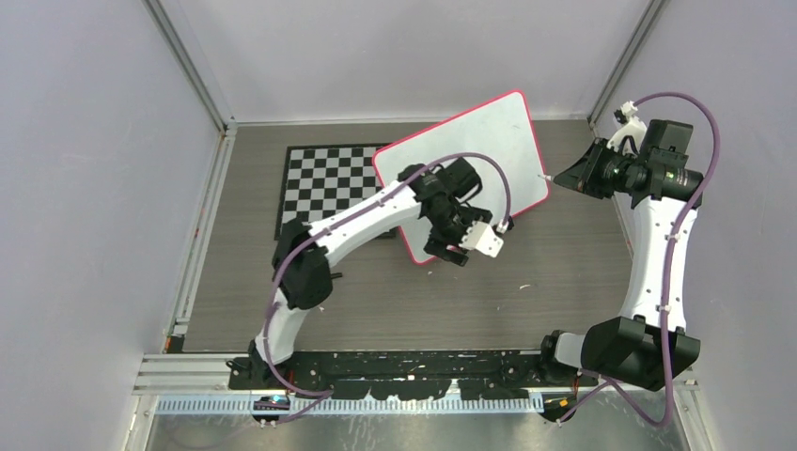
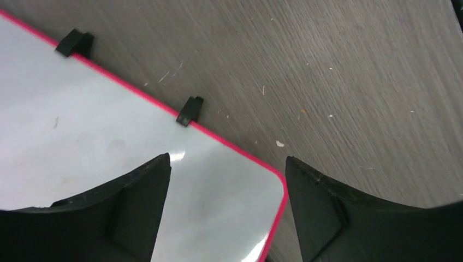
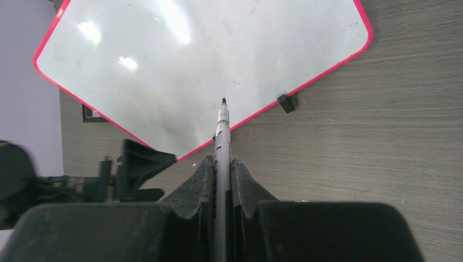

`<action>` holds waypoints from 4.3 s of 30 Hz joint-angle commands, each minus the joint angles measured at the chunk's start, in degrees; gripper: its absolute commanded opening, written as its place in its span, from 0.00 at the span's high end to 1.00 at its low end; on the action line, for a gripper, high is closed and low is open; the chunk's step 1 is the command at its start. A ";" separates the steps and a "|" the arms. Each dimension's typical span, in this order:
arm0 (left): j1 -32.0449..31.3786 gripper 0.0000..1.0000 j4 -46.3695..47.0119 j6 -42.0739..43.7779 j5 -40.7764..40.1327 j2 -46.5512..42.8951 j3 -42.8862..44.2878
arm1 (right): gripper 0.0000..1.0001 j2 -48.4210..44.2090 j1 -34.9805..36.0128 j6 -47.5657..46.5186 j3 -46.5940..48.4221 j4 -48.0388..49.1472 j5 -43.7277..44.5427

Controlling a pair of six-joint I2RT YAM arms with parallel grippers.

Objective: Write a sentence on the whiteboard
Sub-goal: Move the whiteboard to the center of the board, then write a sentence on the whiteboard.

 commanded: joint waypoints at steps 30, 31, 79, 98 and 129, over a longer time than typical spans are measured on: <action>-1.62 0.63 1.30 25.78 -3.80 24.36 14.81 | 1.00 -3.65 -1.71 1.24 -2.07 4.23 -7.81; -1.71 0.64 0.65 25.84 -3.77 24.90 15.51 | 1.00 -3.65 -1.69 1.24 -2.06 4.22 -8.00; -11.14 0.74 -5.71 24.59 -5.85 17.46 8.37 | 1.00 -7.39 -2.75 1.33 -1.42 4.28 -12.88; -12.51 0.00 -2.38 -4.17 -6.30 -5.87 1.65 | 1.00 -4.79 -2.78 5.56 5.11 10.07 -17.71; 47.13 0.00 13.38 -62.21 23.76 -36.20 -27.40 | 1.00 8.76 19.82 -3.20 13.91 6.50 -3.17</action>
